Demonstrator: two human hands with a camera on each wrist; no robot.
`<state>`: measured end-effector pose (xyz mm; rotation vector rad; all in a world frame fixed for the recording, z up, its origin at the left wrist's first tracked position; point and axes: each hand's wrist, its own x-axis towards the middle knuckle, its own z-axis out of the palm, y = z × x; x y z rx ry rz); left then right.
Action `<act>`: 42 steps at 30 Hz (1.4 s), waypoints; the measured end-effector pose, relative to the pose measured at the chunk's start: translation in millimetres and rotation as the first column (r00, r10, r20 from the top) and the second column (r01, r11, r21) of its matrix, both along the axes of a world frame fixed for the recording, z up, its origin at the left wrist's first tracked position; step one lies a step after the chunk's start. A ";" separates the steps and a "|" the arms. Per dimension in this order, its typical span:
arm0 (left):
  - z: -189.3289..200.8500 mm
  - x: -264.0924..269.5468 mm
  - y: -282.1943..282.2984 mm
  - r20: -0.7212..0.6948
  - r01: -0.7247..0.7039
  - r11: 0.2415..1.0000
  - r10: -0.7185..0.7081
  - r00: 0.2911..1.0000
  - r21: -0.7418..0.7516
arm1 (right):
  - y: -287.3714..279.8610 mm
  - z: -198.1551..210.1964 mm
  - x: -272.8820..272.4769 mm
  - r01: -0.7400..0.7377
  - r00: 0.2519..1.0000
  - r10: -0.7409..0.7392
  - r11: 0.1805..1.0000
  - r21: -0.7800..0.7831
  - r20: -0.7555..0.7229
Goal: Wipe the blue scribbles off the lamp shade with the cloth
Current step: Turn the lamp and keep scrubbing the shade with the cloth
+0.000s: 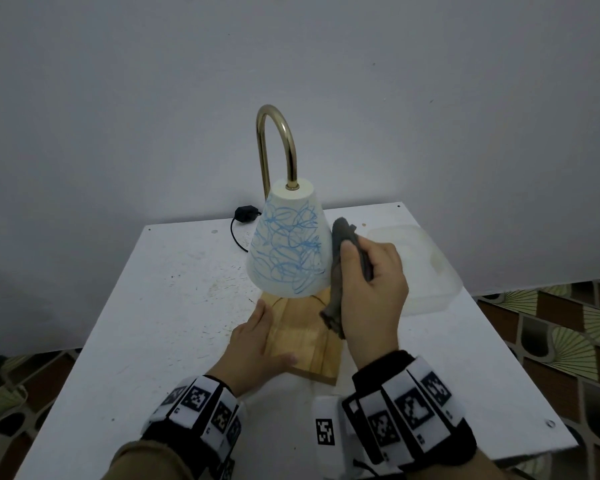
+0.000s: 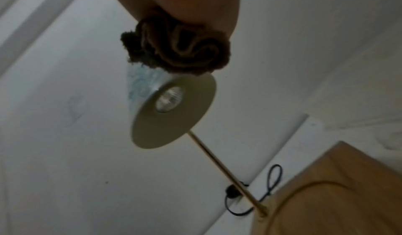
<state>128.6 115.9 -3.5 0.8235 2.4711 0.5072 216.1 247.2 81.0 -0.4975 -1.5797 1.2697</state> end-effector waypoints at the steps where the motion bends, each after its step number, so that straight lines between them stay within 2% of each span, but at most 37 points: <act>1: -0.1 -0.1 0.2 -0.009 0.001 1.000 -0.001 1.000 -0.002 | -2.8 5.4 -1.0 -0.013 1.000 0.013 1.000 0.010 -0.023; 5: -4.7 -5.0 0.8 -0.007 0.008 1.000 -0.008 1.000 0.012 | -25.9 6.0 4.6 -0.028 0.992 0.041 0.994 0.106 -0.117; 9: -4.7 -4.3 2.0 -0.020 -0.006 1.000 0.005 1.000 -0.013 | -29.6 -20.0 14.6 0.020 0.995 0.000 0.982 0.189 -0.103; 13: 2.1 -1.1 1.6 -0.009 0.006 1.000 -0.007 1.000 -0.019 | -12.6 -29.3 12.3 0.055 0.998 -0.055 0.992 0.114 -0.003; 17: 2.8 0.0 0.5 0.003 0.016 1.000 -0.016 1.000 -0.001 | 3.1 -11.2 1.3 0.022 0.999 -0.023 1.000 0.016 0.045; 21: 2.7 -0.9 1.0 -0.005 0.026 1.000 -0.026 1.000 -0.015 | -5.7 12.1 -2.4 -0.006 0.999 0.009 0.997 0.081 -0.041; 24: 1.8 -2.6 1.5 -0.004 0.032 0.999 -0.032 0.999 -0.011 | -21.2 9.6 4.0 -0.020 0.994 0.035 0.989 0.145 -0.104; 28: 0.6 -1.9 0.7 -0.026 0.017 1.000 -0.017 1.000 -0.012 | -24.2 -13.0 16.0 0.024 0.998 -0.010 0.975 0.222 -0.067; 31: 0.7 -1.5 -0.4 -0.003 0.010 1.000 -0.010 1.000 -0.016 | -10.6 -20.2 16.1 0.014 1.000 -0.015 0.988 0.157 0.005; 34: 3.9 0.4 -0.3 0.005 0.003 1.000 -0.003 1.000 -0.001 | 5.0 -12.4 8.3 -0.025 0.997 0.021 0.998 0.065 0.072; 37: 7.1 3.0 0.5 -0.001 0.008 1.000 -0.008 1.000 0.011 | 16.5 5.9 -2.4 -0.048 0.990 0.041 0.998 0.047 0.133; 39: 7.4 3.1 0.9 0.007 0.005 1.000 -0.006 1.000 0.007 | 18.4 21.4 -7.6 -0.077 0.991 0.071 0.996 0.048 0.115; 42: 6.7 2.2 1.1 0.008 0.007 1.000 -0.007 1.000 0.000 | 9.7 39.8 -9.7 -0.129 0.992 0.129 0.990 0.057 0.000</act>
